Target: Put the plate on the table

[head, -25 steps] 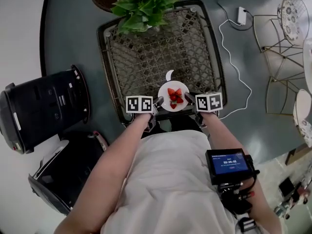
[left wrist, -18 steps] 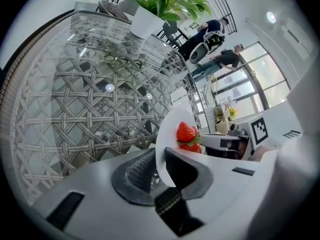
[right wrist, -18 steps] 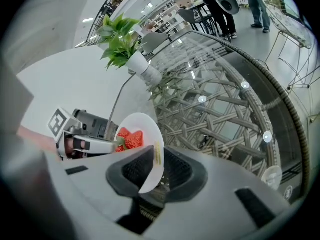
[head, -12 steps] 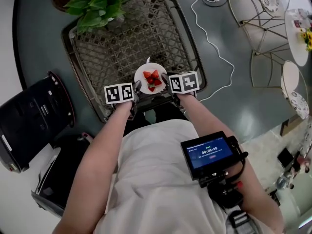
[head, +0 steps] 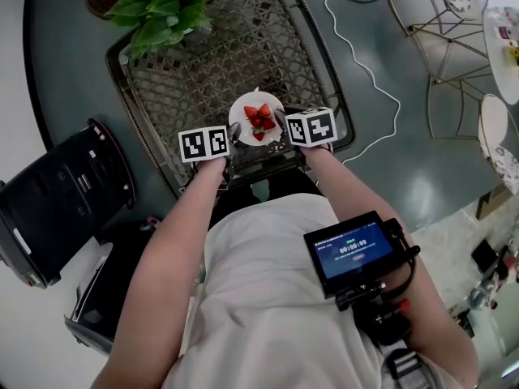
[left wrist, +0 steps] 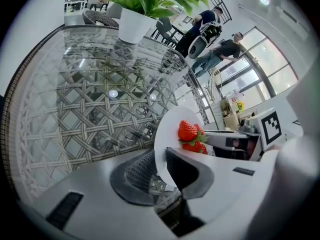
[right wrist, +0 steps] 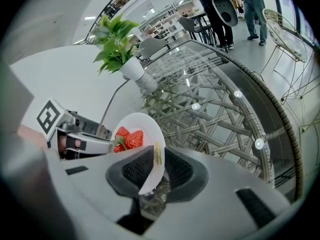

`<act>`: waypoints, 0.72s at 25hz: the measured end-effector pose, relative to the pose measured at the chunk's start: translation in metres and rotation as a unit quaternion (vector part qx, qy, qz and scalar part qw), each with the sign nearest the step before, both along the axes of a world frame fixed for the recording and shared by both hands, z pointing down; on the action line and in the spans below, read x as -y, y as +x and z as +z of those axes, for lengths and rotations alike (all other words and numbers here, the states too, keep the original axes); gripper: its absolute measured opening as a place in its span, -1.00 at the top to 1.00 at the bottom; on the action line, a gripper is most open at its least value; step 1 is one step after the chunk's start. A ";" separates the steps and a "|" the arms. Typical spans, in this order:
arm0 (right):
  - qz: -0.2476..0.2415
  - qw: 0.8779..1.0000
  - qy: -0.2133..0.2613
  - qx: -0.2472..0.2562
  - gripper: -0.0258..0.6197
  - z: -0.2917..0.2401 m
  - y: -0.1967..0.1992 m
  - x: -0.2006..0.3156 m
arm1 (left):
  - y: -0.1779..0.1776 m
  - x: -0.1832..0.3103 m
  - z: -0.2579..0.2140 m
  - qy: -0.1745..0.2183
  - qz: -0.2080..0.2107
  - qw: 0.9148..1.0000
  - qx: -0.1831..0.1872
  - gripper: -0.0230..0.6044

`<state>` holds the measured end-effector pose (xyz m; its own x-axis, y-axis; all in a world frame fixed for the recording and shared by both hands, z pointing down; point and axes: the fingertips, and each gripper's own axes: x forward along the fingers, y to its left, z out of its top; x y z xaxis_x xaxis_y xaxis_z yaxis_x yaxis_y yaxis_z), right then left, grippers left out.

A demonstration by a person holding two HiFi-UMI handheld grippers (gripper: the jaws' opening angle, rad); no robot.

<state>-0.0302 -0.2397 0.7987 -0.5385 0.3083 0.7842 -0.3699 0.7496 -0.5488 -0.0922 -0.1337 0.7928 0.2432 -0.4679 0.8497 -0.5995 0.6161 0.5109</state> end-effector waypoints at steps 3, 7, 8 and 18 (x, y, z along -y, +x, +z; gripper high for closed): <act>-0.001 1.000 -0.003 -0.001 0.74 -0.001 -0.002 0.001 | -0.005 0.002 0.001 -0.004 0.005 1.000 0.001 0.76; -0.007 1.000 0.010 0.010 0.74 -0.010 -0.010 0.005 | -0.009 0.005 -0.003 -0.006 0.000 1.000 0.000 0.76; -0.012 1.000 0.017 0.011 0.74 -0.011 -0.012 0.007 | -0.010 0.006 -0.004 -0.006 -0.002 1.000 0.000 0.76; -0.053 0.995 0.082 0.026 0.74 -0.017 -0.035 0.028 | -0.024 0.023 -0.008 0.011 -0.002 1.000 0.023 0.76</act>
